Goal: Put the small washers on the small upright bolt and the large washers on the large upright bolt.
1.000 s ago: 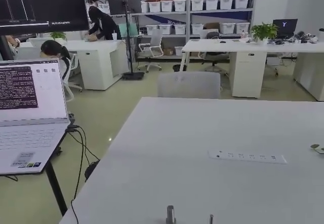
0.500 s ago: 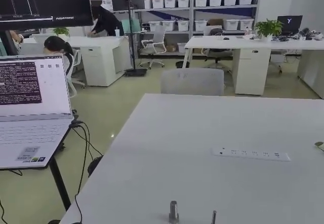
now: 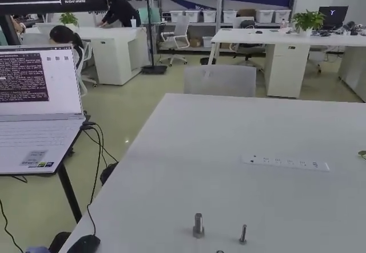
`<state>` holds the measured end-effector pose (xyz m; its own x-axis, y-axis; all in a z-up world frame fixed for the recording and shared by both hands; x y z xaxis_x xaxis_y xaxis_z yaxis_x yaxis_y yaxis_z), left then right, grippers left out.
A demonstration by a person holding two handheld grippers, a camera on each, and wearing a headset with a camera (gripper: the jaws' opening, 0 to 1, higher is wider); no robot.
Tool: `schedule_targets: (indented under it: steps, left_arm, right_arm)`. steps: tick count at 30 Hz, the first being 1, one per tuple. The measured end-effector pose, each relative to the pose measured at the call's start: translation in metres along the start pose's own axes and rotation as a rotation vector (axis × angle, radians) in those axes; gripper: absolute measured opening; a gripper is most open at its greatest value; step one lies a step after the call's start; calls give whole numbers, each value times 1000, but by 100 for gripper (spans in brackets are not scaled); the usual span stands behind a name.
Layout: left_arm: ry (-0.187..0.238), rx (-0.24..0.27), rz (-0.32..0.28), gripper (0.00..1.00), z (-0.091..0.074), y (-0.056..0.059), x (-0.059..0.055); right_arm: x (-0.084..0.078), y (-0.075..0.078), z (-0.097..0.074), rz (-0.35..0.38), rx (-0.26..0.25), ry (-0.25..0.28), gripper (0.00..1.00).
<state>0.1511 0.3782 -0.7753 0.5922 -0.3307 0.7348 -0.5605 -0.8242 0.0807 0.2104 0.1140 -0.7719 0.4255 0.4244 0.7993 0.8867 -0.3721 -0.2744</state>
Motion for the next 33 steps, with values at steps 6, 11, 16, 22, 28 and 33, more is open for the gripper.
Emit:
schedule_targets:
  steps: [6,11,16,22,28,33]
  left_arm:
    - [21,-20,32,92,3,-4,8]
    - [43,-36,78,91,2,-6,20]
    - [71,-41,81,91,3,-10,25]
    - [78,-71,86,88,8,-12,26]
    - [72,-90,108,89,7,-12,31]
    - [67,-107,114,90,10,-11,31]
  right_arm:
    - [15,3,19,-34,1,-39,94]
    - [25,6,34,-67,-2,-76,93]
    - [30,11,49,-80,3,-110,91]
    - [34,20,64,-106,4,-154,89]
    - [34,31,74,-144,-1,-209,85]
    - [31,38,80,-155,-2,-266,81]
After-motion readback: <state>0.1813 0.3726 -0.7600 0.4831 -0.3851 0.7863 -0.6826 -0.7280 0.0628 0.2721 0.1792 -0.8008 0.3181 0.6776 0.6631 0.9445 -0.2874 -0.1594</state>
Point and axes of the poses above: the centre of the closed fingertips' face, and the gripper's own axes: z roughly forward along the fingers, y roughly to its right, x roughly out of its top, the point moved 2 cm from there along -z, roughly backward along the fingers, and after that the axes turned 4 degrees about x, right-handed, at the moved point
